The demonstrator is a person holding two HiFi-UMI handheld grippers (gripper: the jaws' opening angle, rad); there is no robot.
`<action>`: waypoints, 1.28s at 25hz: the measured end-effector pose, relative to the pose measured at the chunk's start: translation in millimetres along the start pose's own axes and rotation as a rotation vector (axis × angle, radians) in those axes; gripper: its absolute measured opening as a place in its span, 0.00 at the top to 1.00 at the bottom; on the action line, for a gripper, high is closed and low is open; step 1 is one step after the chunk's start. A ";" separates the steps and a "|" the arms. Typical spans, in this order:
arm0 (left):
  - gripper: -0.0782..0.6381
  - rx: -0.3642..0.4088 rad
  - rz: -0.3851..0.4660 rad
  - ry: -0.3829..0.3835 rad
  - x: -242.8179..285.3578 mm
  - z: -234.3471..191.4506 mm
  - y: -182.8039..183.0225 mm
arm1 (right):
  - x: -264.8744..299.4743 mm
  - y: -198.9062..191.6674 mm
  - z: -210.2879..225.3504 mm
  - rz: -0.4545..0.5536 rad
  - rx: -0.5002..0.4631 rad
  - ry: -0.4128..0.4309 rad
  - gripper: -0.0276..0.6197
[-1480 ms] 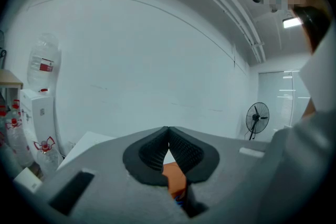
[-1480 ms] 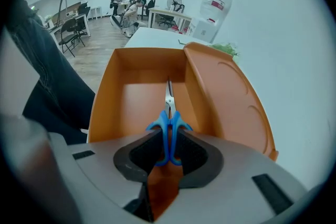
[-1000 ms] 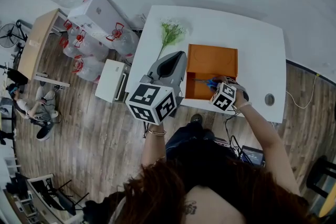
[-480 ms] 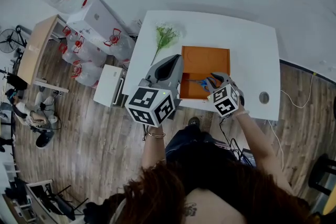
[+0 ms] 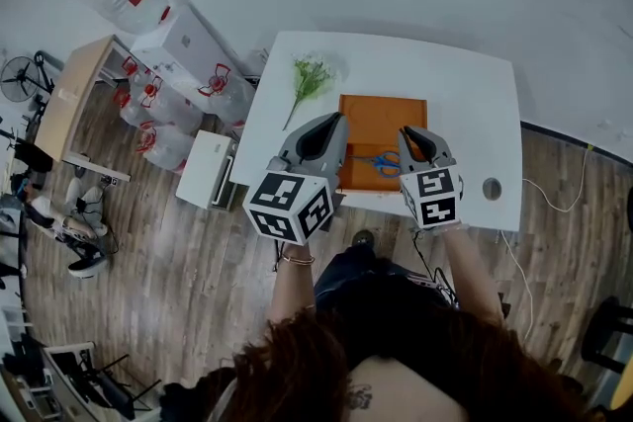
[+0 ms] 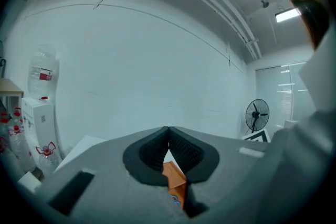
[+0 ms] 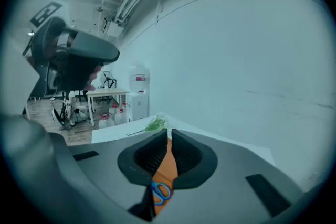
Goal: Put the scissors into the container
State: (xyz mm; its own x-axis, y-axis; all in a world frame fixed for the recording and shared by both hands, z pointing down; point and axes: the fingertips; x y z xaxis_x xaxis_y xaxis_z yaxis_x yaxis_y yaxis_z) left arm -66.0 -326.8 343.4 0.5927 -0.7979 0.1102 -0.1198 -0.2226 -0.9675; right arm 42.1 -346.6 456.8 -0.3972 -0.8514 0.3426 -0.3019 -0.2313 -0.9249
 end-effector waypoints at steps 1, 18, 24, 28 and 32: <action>0.87 0.000 0.003 0.000 -1.2 1.1 0.8 | -4.5 7.9 1.8 0.021 0.009 -0.008 0.93; 0.87 0.043 0.015 -0.008 -9.2 23.0 5.2 | -65.9 72.6 15.1 0.205 0.062 -0.075 0.96; 0.87 0.042 0.016 -0.011 -8.1 24.1 5.6 | -69.9 74.3 20.5 0.208 0.065 -0.087 0.96; 0.87 0.044 0.015 -0.018 -6.6 27.2 7.2 | -71.9 77.5 21.2 0.206 0.048 -0.095 0.96; 0.87 0.050 0.020 -0.026 -4.0 31.6 8.7 | -75.1 78.9 23.0 0.224 0.042 -0.097 0.96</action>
State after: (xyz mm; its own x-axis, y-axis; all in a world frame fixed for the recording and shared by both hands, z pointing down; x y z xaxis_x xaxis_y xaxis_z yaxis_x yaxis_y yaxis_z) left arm -44.2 -307.9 327.3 0.6109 -0.7871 0.0858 -0.0922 -0.1784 -0.9796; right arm 68.0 -311.7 354.2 -0.3644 -0.9244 0.1124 -0.1786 -0.0491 -0.9827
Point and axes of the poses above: the fingertips, and each gripper's own axes: x forward along the fingers, z to its right, y out of its top, and after that the axes turned 3 degrees about -x, right-handed
